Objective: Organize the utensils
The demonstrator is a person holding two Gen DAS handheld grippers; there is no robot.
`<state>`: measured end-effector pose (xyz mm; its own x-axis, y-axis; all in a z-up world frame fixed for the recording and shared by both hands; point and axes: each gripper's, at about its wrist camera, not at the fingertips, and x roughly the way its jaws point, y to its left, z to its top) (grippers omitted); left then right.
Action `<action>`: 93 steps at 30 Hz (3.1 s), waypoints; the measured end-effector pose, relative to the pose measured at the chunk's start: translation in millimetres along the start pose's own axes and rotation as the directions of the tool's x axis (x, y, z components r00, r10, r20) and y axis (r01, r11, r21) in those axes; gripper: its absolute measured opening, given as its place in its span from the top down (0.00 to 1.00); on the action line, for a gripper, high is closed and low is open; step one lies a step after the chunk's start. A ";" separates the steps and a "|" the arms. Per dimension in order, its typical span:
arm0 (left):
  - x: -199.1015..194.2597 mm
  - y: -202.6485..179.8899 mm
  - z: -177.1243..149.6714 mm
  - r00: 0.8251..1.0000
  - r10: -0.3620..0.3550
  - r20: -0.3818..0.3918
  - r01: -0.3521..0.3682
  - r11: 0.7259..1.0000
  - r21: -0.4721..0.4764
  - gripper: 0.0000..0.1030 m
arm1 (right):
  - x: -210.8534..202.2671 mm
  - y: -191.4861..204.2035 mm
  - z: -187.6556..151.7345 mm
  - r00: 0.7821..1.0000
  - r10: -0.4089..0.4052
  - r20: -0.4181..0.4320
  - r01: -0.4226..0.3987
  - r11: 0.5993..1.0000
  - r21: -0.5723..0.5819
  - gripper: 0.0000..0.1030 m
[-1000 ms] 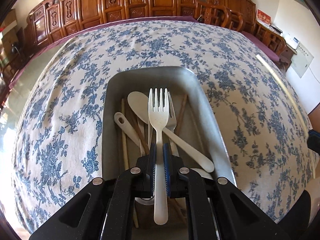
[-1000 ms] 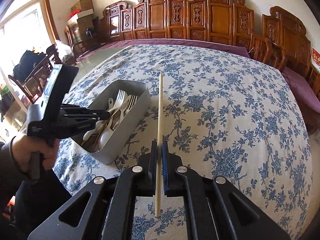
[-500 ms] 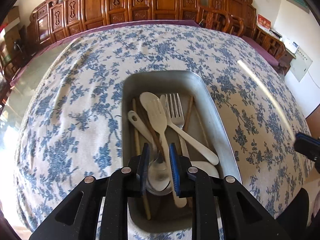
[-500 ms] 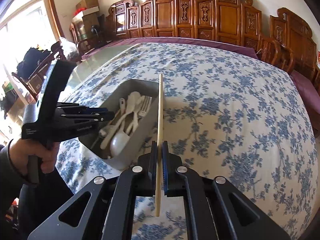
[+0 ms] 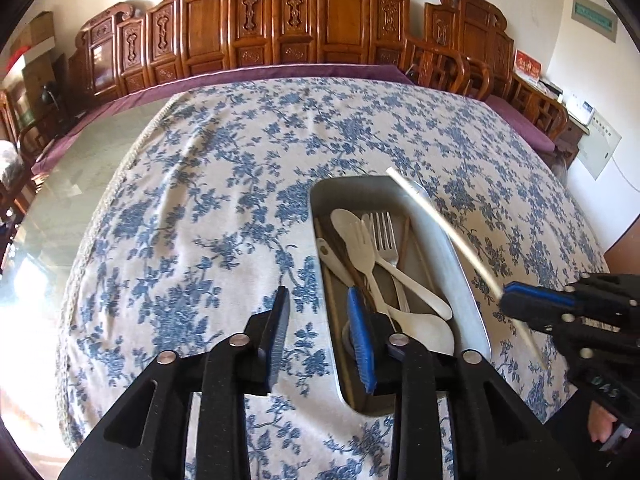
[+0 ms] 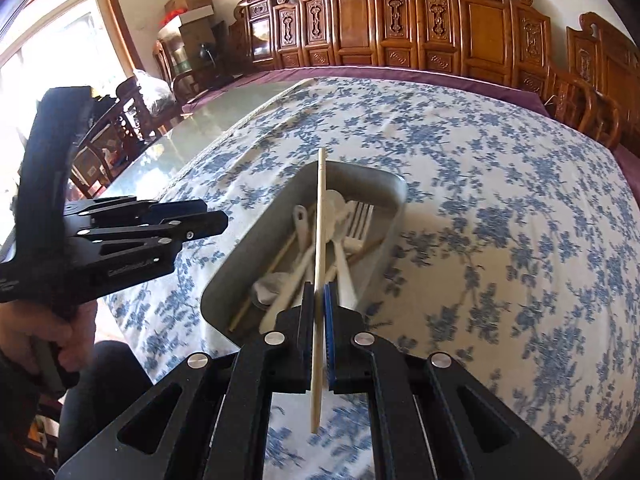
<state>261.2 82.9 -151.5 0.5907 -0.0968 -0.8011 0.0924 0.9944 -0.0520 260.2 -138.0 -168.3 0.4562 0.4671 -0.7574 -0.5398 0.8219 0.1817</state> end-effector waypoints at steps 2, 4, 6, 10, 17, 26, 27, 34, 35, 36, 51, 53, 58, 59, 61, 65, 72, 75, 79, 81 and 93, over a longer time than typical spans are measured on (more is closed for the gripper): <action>-3.5 3.7 0.1 1.000 0.001 0.006 -0.001 1.000 -0.001 0.70 | 6.4 4.9 2.4 1.000 0.002 -0.007 -0.002 1.000 0.007 0.94; -7.0 8.2 -0.3 1.000 0.001 0.009 -0.001 1.000 -0.005 0.66 | 12.5 8.0 4.0 1.000 0.001 -0.014 -0.001 1.000 0.017 0.94; -9.7 12.2 -1.2 1.000 0.000 0.012 0.000 1.000 -0.008 0.66 | 19.4 8.8 5.2 1.000 0.000 -0.022 0.001 0.999 0.035 0.94; -12.0 17.8 -3.3 1.000 -0.003 0.012 0.003 1.000 -0.016 0.66 | 33.3 6.8 7.3 0.999 -0.002 -0.038 0.006 0.996 0.086 0.94; -12.1 22.7 -7.8 1.000 -0.010 0.006 0.010 1.000 -0.020 0.66 | 51.6 -1.0 10.1 0.999 -0.024 -0.044 0.031 0.982 0.186 0.94; -15.2 25.4 -10.3 1.000 -0.010 0.010 0.010 1.000 -0.029 0.55 | 64.4 0.8 6.5 0.996 -0.057 -0.063 0.068 0.980 0.188 0.94; -16.2 25.3 -10.2 1.000 -0.010 0.014 0.010 1.000 -0.029 0.55 | 64.5 1.3 6.5 0.996 -0.062 -0.060 0.072 0.981 0.183 0.94; -21.0 22.9 -10.1 1.000 -0.009 0.019 0.009 1.000 -0.028 0.54 | 52.5 7.0 8.5 0.997 -0.081 -0.005 0.081 0.988 0.134 0.92; -21.8 22.4 -10.4 1.000 -0.008 0.020 0.009 1.000 -0.028 0.54 | 49.2 6.8 8.5 0.997 -0.081 0.002 0.080 0.988 0.132 0.92; -22.3 21.6 -10.5 1.000 -0.009 0.020 0.010 1.000 -0.029 0.54 | 46.8 6.7 8.8 0.997 -0.082 0.008 0.081 0.988 0.130 0.92; -58.3 -13.6 -15.7 0.996 0.000 0.088 0.001 1.000 -0.013 0.16 | -57.1 7.3 -15.0 0.961 -0.206 0.187 0.198 0.978 0.059 0.32; -68.2 -20.8 -17.6 0.994 -0.004 0.107 0.007 1.000 -0.020 0.15 | -74.0 6.5 -20.7 0.953 -0.221 0.209 0.211 0.975 0.068 0.21; -94.5 -36.8 -22.9 0.987 -0.011 0.162 0.016 0.999 -0.031 0.08 | -112.8 5.2 -37.7 0.920 -0.289 0.266 0.272 0.957 0.098 0.03; -99.0 -40.7 -24.1 0.986 -0.010 0.168 0.014 1.000 -0.026 0.08 | -120.3 3.7 -40.6 0.917 -0.294 0.270 0.274 0.956 0.109 0.03; -109.4 -48.8 -26.4 0.983 -0.003 0.182 0.006 1.000 -0.017 0.08 | -132.4 2.2 -45.8 0.914 -0.298 0.277 0.273 0.954 0.127 0.03; -127.0 -59.3 -31.5 0.978 -0.003 0.206 0.008 1.000 -0.025 0.08 | -160.6 3.7 -53.1 0.894 -0.325 0.308 0.294 0.945 0.145 0.03; -170.7 -80.2 -36.7 0.956 -0.022 0.293 0.024 1.000 -0.004 0.08 | -210.5 12.9 -60.8 0.852 -0.357 0.382 0.320 0.934 0.161 0.03; -191.1 -87.6 -38.9 0.943 -0.026 0.331 0.028 1.000 -0.001 0.08 | -229.2 18.7 -61.7 0.836 -0.359 0.416 0.322 0.933 0.159 0.03; -212.7 -96.5 -41.7 0.928 -0.002 0.372 -0.004 1.000 0.014 0.08 | -251.5 23.7 -62.8 0.817 -0.359 0.451 0.318 0.933 0.167 0.03; -218.5 -99.6 -42.8 0.926 0.010 0.377 -0.019 1.000 0.020 0.08 | -260.9 25.3 -63.4 0.807 -0.362 0.466 0.319 0.932 0.172 0.03; -235.2 -106.0 -50.6 0.912 0.031 0.409 -0.044 0.999 0.024 0.08 | -281.9 30.1 -66.9 0.785 -0.364 0.501 0.318 0.931 0.179 0.03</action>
<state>71.9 2.4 12.3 0.8694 -0.0755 -0.4883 0.0851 0.9964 -0.0024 68.0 -266.7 8.8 0.9091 0.2307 -0.3469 -0.2312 0.9721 0.0407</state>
